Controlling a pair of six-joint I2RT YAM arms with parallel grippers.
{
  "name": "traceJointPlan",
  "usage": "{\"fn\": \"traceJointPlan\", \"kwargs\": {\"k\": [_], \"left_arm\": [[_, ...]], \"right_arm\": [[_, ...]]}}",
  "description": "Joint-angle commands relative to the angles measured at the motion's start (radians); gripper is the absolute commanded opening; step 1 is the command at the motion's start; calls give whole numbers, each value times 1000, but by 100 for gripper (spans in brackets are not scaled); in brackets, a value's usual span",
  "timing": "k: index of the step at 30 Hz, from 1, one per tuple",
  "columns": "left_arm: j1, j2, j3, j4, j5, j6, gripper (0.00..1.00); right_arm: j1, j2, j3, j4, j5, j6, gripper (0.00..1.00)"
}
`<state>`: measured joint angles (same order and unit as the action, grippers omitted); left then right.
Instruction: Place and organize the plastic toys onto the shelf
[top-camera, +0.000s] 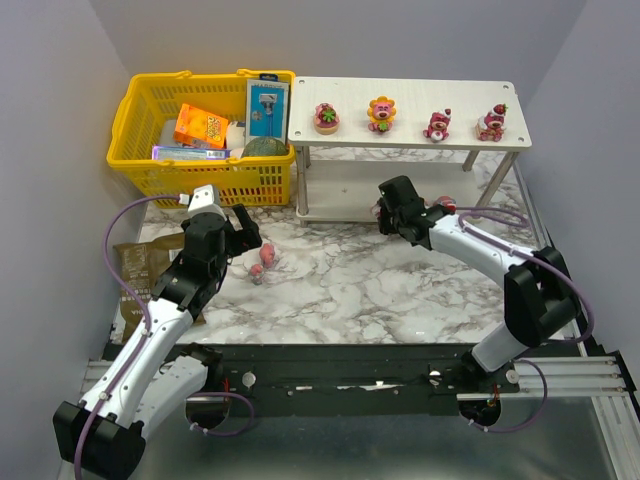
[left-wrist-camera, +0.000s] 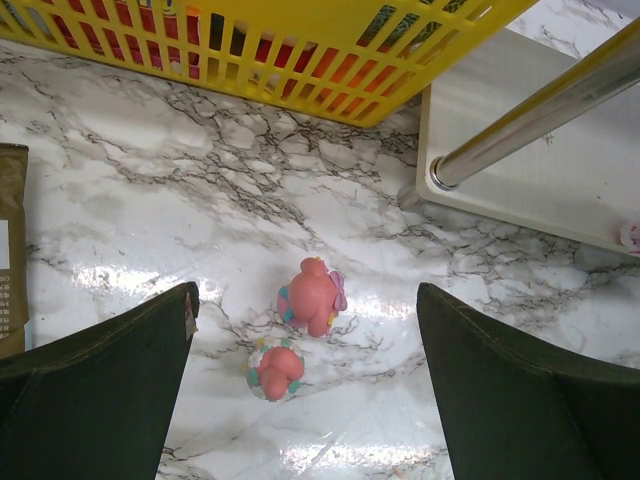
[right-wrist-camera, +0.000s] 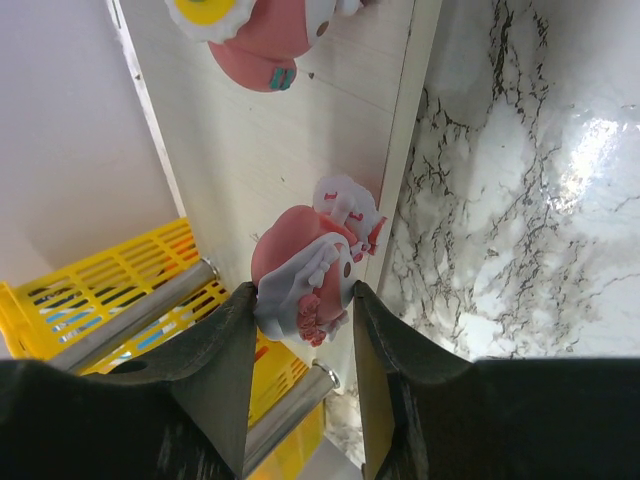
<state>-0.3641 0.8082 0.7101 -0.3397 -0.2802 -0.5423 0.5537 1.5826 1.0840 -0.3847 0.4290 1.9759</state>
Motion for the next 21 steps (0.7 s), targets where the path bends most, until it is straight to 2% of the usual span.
{"fn": "traceJointPlan", "kwargs": {"k": [1,21], "left_arm": [[-6,2,14,-1,-17,7,99],[-6,8,14,-2,-20,8,99]], "right_arm": [[-15,30,39,-34,34,89,1],[-34,74,56,-36,5,112,12]]}}
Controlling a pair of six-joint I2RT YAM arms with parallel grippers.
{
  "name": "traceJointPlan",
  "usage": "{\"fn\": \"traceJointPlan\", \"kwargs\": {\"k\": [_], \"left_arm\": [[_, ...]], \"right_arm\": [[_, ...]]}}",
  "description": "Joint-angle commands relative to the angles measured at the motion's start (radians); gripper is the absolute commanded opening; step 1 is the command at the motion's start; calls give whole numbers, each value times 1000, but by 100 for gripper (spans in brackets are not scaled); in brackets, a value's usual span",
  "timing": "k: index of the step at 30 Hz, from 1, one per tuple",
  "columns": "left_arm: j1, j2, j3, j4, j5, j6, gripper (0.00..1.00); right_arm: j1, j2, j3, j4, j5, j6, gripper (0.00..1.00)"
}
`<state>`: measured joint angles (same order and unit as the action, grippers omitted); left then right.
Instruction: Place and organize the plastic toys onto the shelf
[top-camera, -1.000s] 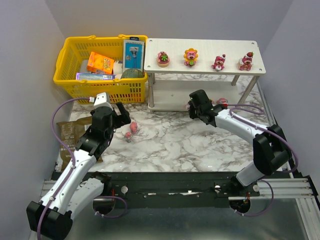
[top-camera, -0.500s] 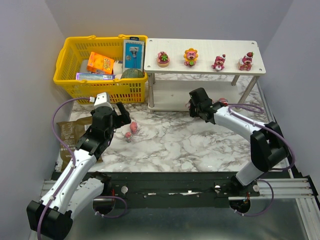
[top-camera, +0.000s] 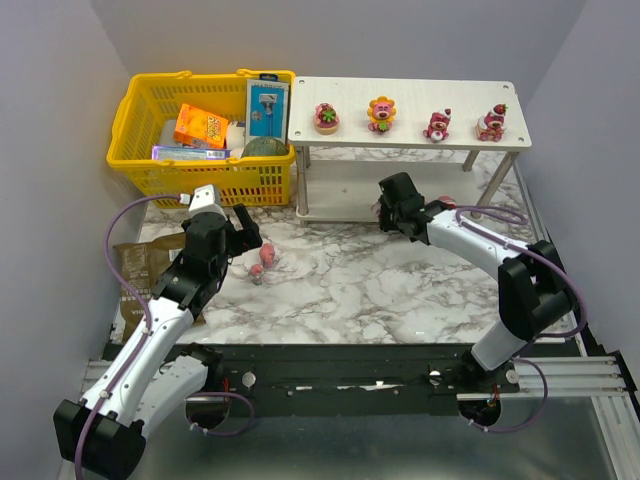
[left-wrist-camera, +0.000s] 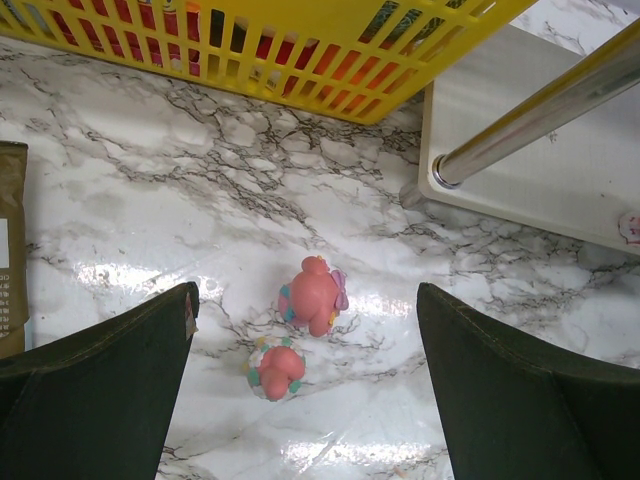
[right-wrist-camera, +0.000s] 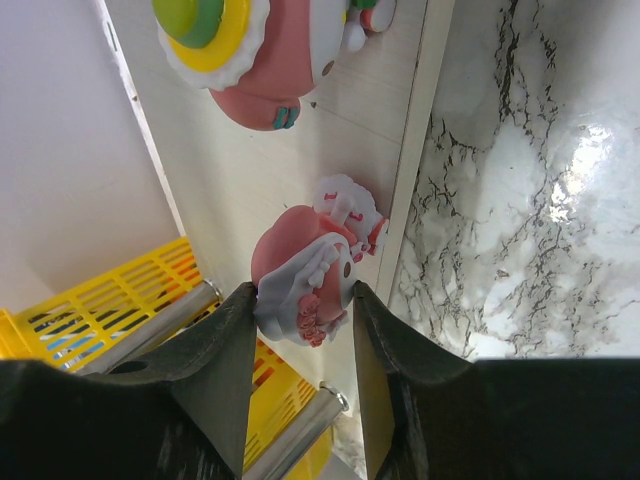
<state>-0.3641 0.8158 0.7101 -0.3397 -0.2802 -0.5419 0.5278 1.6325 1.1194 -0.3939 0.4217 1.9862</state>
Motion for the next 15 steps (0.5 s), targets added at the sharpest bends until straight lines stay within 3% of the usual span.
{"fn": "traceJointPlan", "kwargs": {"k": [1,7,15], "left_arm": [[-6,3,14,-1,-20,8,99],[-6,2,14,-1,-20,8,99],[-6,-3,17,-1,-24,8,99]], "right_arm": [[-9,24,20,-25,11,103,13],[-11,30,19,-10,-6,103,25],[-12,32,5,12,-8,118,27]]}}
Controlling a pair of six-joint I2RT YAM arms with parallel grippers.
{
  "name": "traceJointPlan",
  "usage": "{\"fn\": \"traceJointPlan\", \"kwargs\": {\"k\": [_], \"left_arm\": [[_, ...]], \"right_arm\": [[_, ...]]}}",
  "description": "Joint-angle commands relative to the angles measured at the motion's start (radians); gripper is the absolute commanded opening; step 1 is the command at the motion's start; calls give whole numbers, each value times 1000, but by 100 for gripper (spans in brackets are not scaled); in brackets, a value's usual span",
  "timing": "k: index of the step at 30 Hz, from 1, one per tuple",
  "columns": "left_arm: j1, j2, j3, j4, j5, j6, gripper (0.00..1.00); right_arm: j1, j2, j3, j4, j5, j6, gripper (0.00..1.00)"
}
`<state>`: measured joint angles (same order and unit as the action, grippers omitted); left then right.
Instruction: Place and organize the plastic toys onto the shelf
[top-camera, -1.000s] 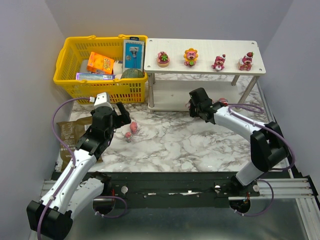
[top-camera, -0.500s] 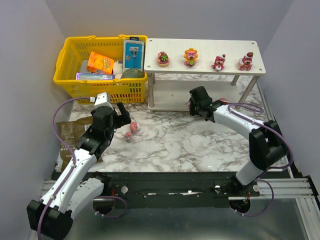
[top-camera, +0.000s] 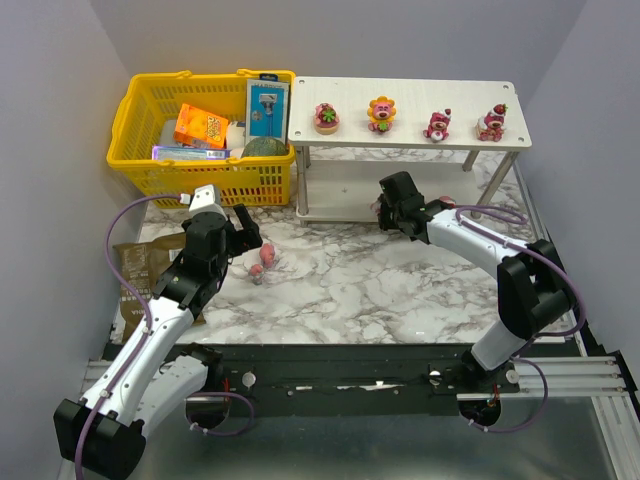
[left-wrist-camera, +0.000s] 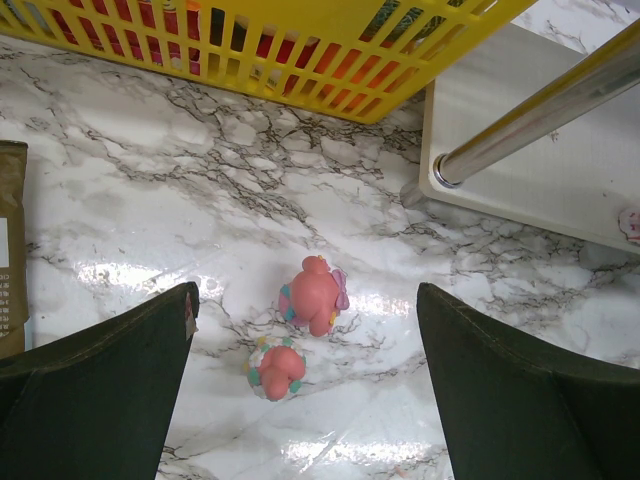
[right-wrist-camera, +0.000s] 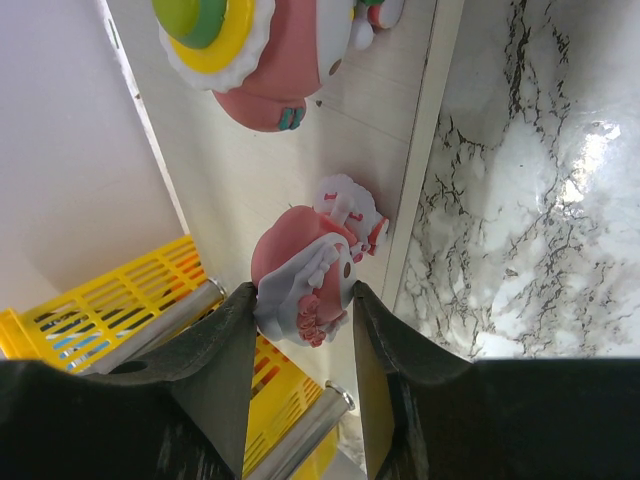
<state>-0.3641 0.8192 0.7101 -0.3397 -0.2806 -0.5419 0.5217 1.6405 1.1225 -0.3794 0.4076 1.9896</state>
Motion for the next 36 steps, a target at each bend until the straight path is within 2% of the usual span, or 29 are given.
{"fn": "traceJointPlan", "kwargs": {"k": [1,6,13,27,36], "left_arm": [[-6,-6,14,-2,-23,8,99],[-6,-5,14,-1,-22,8,99],[-6,-9,12,-1,-22,8,99],[-6,-11,8,4,-20,8,99],[-6,-12,9,7,-22,8,99]], "right_arm": [[-8,24,-1,2,5,115,30],[-8,27,-6,11,5,117,36],[-12,22,-7,11,16,107,49],[-23,22,-9,34,22,74,61],[-25,10,0,63,39,-1,77]]}}
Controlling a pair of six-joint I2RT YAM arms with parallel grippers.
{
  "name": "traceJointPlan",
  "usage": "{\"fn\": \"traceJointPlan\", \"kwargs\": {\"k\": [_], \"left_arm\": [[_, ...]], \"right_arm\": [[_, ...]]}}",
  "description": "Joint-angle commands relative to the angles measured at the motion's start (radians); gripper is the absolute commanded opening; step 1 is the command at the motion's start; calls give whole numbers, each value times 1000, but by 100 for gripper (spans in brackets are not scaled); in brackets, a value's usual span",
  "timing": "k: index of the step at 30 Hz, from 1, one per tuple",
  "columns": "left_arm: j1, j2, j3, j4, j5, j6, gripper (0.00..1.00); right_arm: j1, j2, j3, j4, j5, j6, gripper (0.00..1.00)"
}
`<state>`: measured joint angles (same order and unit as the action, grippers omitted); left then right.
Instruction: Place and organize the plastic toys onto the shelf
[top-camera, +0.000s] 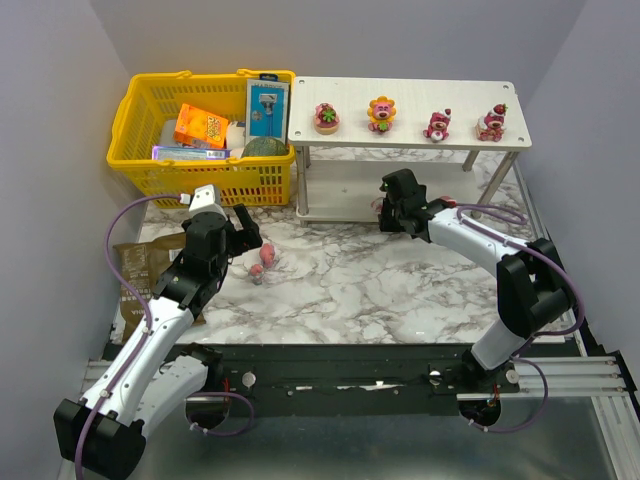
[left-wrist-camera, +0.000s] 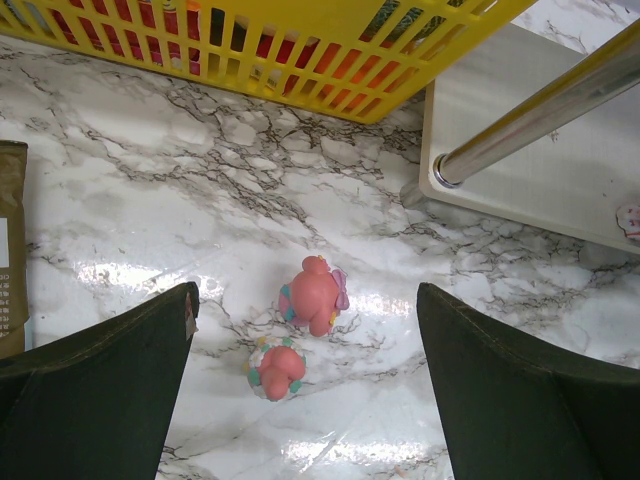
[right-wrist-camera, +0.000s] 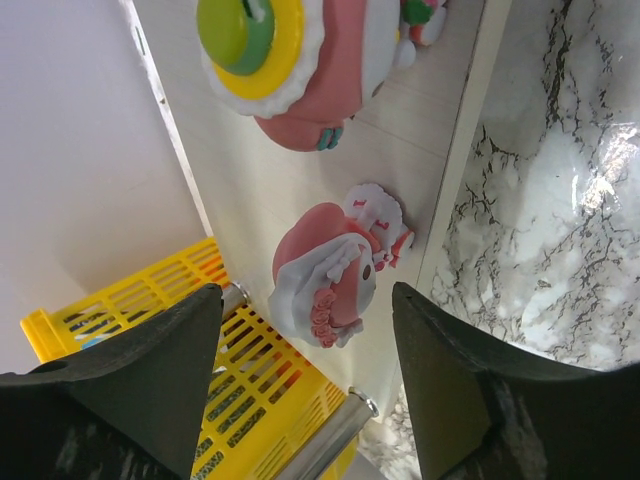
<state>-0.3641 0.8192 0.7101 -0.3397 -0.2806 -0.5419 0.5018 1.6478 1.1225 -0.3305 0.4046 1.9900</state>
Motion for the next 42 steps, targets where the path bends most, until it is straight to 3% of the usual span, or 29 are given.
{"fn": "traceJointPlan", "kwargs": {"k": [1,23,42], "left_arm": [[-6,-12,8,5,-20,8,99],[-6,-22,6,13,-8,7,99],[-6,-25,-6,25,3,2,99]], "right_arm": [[-5,1,-1,25,43,-19,79],[-2,-48,-49,174,-122,-215,84],[167,-98,-95,217,-184,-350,84]]}}
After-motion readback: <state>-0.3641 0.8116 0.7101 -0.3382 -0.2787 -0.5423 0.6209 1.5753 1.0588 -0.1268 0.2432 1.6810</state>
